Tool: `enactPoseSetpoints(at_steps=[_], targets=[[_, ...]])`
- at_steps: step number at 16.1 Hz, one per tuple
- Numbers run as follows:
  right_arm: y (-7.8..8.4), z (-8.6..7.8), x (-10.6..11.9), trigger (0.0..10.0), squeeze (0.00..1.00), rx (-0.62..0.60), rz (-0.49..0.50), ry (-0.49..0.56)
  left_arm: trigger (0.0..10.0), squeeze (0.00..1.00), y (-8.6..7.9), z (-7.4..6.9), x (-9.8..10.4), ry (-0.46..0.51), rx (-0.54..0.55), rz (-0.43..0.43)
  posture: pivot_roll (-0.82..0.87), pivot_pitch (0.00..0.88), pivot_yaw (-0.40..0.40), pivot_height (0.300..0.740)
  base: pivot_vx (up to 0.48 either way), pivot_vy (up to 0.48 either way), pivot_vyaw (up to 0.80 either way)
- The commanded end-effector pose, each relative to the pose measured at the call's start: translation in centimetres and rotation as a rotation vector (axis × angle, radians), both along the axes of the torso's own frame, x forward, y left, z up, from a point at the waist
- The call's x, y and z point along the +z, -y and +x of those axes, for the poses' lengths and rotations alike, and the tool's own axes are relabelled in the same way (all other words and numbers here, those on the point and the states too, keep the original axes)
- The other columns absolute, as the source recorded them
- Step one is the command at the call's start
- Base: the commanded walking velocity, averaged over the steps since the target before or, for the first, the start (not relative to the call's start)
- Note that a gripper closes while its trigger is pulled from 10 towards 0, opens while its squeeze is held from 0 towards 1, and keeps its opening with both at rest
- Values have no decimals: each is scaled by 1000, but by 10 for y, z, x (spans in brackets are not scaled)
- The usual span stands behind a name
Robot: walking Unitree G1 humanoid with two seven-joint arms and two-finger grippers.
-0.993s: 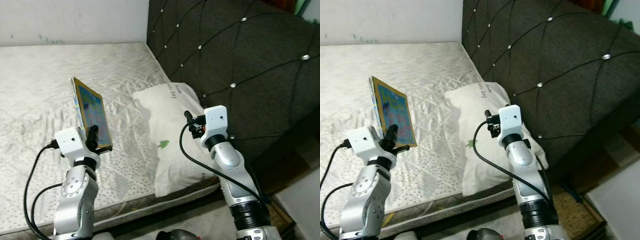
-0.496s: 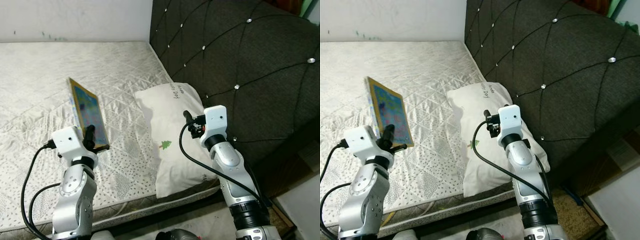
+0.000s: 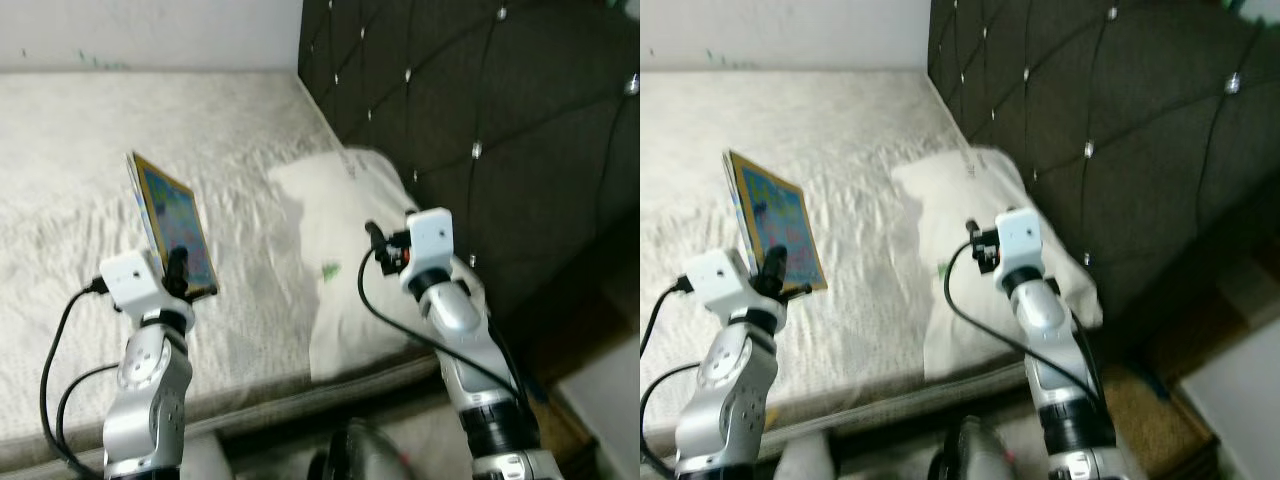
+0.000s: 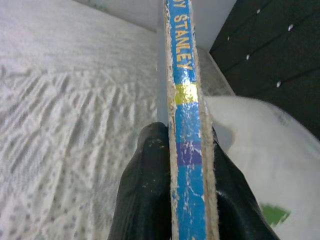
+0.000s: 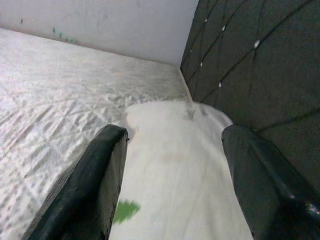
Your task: Clean up the room
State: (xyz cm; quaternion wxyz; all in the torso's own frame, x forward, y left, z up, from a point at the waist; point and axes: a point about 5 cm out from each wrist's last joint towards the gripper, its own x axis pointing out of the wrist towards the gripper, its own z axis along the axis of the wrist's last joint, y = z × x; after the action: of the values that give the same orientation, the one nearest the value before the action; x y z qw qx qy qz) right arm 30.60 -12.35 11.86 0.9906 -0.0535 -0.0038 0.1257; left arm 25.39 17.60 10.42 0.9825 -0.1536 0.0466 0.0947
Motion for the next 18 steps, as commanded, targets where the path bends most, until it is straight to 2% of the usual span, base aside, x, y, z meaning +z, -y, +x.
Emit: enactPoseSetpoints(at_steps=[1, 5, 7, 12, 18], targets=[[3, 0, -1, 10000, 0, -1, 4, -7, 10000, 0, 3, 2, 8, 36, -2, 1, -62, 8, -111, 622, 0, 0, 0], [3, -1, -2, 10000, 0, 14, 8, -18, 10000, 0, 0, 2, 9, 41, 10, 3, -58, 10, -123, 622, 0, 0, 0], [2, -1, -3, 10000, 0, 26, 3, -26, 10000, 0, -6, 1, 7, 36, 63, -46, -52, 11, -132, 622, 0, 0, 0], [0, 1, -2, 10000, 0, 34, 5, -28, 10000, 0, -19, 3, 9, 53, 122, -90, -62, 37, -125, 622, 0, 0, 0], [0, 3, 0, 10000, 0, 26, 12, -17, 10000, 0, -21, 9, 11, 63, 126, -112, -69, 35, -120, 622, 316, 0, 0]])
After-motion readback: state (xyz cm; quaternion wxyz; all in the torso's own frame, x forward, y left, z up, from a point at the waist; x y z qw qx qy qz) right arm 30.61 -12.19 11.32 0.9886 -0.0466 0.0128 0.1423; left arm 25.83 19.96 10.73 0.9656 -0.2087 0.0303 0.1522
